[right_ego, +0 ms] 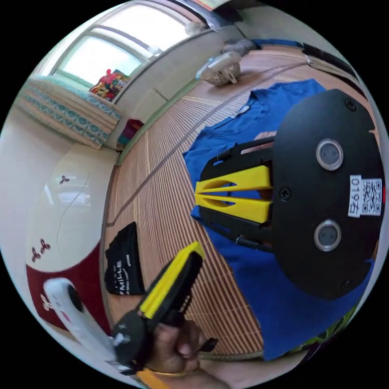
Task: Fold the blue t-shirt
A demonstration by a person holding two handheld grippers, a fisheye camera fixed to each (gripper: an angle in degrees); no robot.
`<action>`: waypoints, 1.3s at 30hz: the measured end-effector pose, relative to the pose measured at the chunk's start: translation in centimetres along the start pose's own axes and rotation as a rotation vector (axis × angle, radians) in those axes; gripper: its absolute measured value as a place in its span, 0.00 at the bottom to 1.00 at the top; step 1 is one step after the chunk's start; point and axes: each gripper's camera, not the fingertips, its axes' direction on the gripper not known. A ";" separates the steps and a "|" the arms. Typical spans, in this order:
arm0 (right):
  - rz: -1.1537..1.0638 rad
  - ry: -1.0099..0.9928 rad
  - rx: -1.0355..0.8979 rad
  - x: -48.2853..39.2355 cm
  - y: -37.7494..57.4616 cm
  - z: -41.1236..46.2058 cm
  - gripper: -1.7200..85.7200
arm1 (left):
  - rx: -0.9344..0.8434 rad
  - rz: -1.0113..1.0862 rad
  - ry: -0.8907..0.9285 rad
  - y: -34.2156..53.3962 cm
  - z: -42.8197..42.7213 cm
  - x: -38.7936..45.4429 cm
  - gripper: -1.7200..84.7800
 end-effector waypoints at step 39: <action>0.093 0.098 -0.033 6.1 -4.4 -0.5 0.02 | 0.201 0.118 -0.046 1.6 4.2 4.4 0.03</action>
